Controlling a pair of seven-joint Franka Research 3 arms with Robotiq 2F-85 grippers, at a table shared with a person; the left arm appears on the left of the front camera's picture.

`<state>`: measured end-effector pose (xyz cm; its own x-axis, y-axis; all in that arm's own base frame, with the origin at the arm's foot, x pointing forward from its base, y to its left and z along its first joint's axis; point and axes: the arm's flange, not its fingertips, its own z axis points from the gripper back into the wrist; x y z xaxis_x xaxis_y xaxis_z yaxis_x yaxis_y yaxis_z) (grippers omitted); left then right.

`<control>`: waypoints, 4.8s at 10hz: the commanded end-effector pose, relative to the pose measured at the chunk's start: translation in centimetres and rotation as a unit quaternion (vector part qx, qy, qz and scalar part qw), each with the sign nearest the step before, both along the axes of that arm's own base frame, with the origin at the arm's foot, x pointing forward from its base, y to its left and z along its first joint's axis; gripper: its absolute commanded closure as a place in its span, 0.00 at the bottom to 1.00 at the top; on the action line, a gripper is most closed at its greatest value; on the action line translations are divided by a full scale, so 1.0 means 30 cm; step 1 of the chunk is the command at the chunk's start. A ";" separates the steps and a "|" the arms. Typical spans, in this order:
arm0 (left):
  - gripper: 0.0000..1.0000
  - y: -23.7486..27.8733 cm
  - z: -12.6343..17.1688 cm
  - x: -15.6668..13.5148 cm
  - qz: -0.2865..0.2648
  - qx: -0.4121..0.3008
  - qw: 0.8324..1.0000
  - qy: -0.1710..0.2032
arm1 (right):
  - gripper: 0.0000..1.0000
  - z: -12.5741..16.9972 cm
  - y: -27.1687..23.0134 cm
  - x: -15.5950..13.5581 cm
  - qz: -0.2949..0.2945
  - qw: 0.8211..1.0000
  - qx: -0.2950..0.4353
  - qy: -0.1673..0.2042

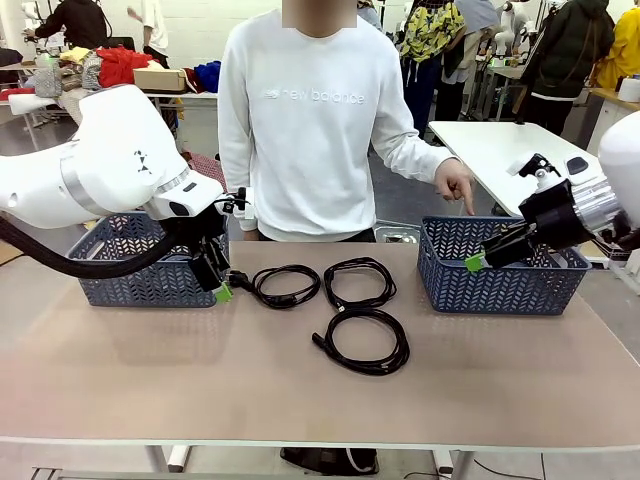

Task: Organize the cables according to human instructions.
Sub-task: Pick up a bundle of cables and place it in the basket indicated by the human.

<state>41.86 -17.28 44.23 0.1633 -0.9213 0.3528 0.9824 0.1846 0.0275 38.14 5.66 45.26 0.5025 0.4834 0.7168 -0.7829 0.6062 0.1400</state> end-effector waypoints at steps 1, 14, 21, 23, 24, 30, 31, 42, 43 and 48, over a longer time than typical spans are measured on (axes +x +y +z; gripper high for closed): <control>0.00 0.004 0.001 -0.002 0.005 -0.001 1.000 0.001 | 0.00 -0.010 0.000 0.017 0.008 1.000 0.009 -0.015; 0.00 0.004 0.001 -0.002 0.005 -0.001 1.000 0.001 | 0.00 -0.087 0.584 -0.032 0.126 0.969 -0.205 0.057; 0.00 0.004 0.001 -0.002 0.005 -0.001 1.000 0.001 | 0.00 -0.135 0.628 -0.058 0.150 0.963 -0.216 0.051; 0.00 0.004 0.001 -0.002 0.005 -0.001 1.000 0.001 | 0.00 -0.135 0.628 -0.058 0.150 0.963 -0.216 0.051; 0.00 0.004 0.001 -0.002 0.005 -0.001 1.000 0.001 | 0.00 -0.135 0.628 -0.058 0.150 0.963 -0.216 0.051; 0.00 0.004 0.001 -0.002 0.005 -0.001 1.000 0.001 | 0.00 -0.166 0.799 -0.029 0.149 0.948 -0.270 0.076; 0.00 0.004 0.001 -0.002 0.005 -0.001 1.000 0.001 | 0.00 -0.182 0.832 -0.028 0.140 0.946 -0.282 0.078; 0.00 0.004 0.001 -0.002 0.005 -0.001 1.000 0.001 | 0.00 -0.402 0.968 -0.043 0.155 0.930 -0.311 0.124; 0.00 0.004 0.001 -0.002 0.005 -0.001 1.000 0.001 | 0.00 -0.412 0.971 -0.032 0.161 0.928 -0.310 0.129; 0.00 0.004 0.001 -0.002 0.005 -0.001 1.000 0.001 | 0.00 -0.458 0.989 0.017 0.165 0.919 -0.329 0.140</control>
